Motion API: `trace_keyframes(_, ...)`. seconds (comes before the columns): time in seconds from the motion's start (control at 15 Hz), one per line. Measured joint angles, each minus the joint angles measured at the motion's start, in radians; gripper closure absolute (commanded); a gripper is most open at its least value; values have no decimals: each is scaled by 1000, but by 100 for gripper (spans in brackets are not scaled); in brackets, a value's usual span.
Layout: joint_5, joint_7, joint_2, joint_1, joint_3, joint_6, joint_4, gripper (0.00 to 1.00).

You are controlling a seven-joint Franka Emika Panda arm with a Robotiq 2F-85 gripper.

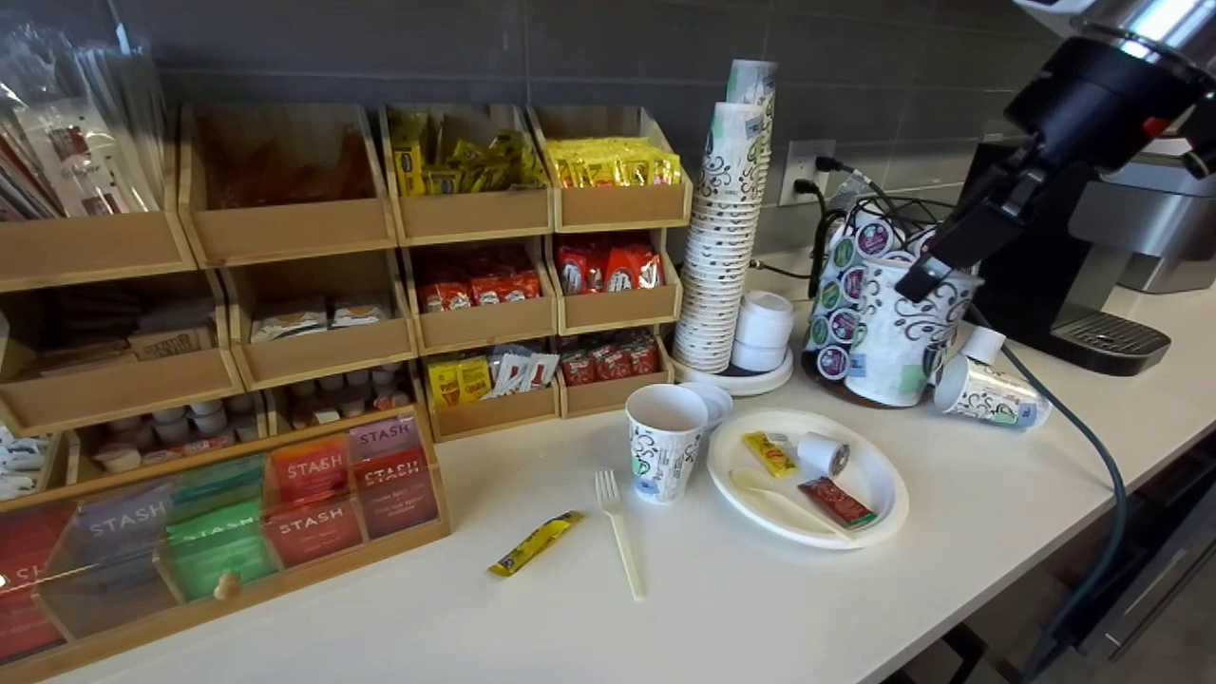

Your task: Pick up the coffee cup in the middle and put it inside the coffee cup on the left.

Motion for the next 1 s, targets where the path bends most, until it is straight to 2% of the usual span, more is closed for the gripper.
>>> trace_keyframes(0.27, 4, -40, 8, 143, 45, 144, 9, 99)
trace_keyframes(0.53, 26, -186, 123, 277, 19, 321, 65, 99)
trace_keyframes(0.73, 61, -298, 269, 319, -15, 369, 153, 99)
trace_keyframes(1.0, 92, -391, 427, 308, -43, 369, 270, 99)
